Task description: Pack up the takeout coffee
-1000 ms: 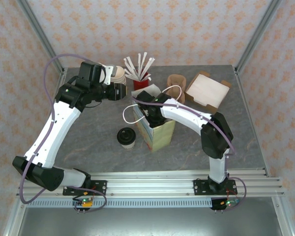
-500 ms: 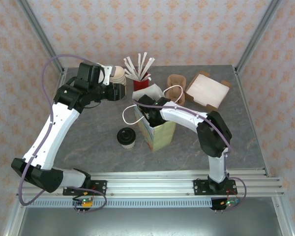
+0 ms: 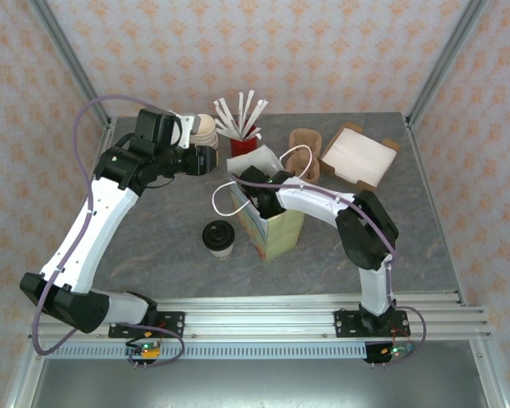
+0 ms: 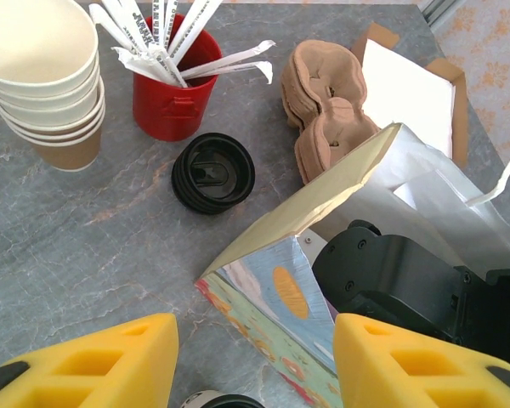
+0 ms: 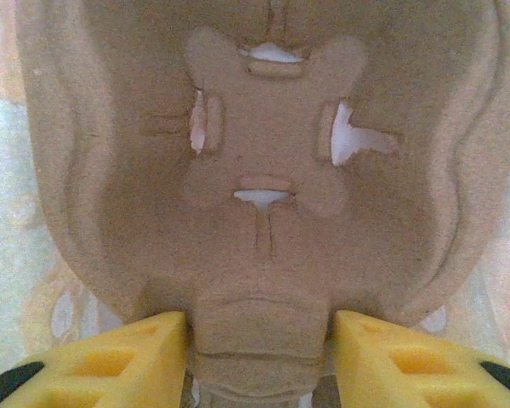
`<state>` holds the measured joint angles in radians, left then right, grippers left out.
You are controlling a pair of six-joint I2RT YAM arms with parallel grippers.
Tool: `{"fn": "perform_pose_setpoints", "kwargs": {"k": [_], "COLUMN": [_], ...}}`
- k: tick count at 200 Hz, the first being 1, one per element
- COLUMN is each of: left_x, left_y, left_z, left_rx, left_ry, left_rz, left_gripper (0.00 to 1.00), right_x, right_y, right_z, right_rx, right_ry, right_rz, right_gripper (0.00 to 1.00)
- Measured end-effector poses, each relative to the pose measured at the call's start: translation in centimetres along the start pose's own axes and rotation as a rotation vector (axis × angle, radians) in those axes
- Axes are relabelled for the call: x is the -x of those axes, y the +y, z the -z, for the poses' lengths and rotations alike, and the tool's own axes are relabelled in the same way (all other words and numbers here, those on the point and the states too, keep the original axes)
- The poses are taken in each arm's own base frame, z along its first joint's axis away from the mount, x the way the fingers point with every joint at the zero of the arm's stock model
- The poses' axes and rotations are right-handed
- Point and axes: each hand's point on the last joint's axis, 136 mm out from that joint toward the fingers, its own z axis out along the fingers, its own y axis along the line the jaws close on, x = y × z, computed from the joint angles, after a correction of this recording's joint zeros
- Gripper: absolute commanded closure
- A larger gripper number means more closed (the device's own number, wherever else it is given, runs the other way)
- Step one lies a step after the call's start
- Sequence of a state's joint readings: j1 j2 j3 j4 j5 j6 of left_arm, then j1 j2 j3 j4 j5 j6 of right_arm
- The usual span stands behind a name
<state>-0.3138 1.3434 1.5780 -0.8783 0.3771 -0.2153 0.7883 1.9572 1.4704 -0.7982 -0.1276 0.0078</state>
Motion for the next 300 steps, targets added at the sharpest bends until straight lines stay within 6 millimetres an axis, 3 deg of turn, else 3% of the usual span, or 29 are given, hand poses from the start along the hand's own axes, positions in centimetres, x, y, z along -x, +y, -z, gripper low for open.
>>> {"fn": "perform_pose_setpoints", "kwargs": {"k": [98,169,244,300], "left_x": [0.0,0.0,-0.1,-0.5], "left_y": [0.0,0.0,-0.1,-0.1], "left_z": [0.0,0.0,0.5,1.0], "left_rx": [0.0,0.0,-0.003,-0.005], "left_ry": [0.0,0.0,-0.011,-0.017], "left_rz": [0.0,0.0,-0.002,0.001], "left_gripper": [0.48,0.48,0.47,0.47], "right_x": [1.4,2.2,4.4,6.6], "right_y": [0.2,0.0,-0.4,-0.5], "right_z": [2.6,5.1,10.3,15.4], "right_rx": [0.005,0.002,-0.002,0.013], "right_ry": [-0.025,-0.057,-0.181,-0.318], "right_rz": [0.001,0.005,-0.006,-0.02], "right_gripper": [0.26,0.21,0.2,0.2]}}
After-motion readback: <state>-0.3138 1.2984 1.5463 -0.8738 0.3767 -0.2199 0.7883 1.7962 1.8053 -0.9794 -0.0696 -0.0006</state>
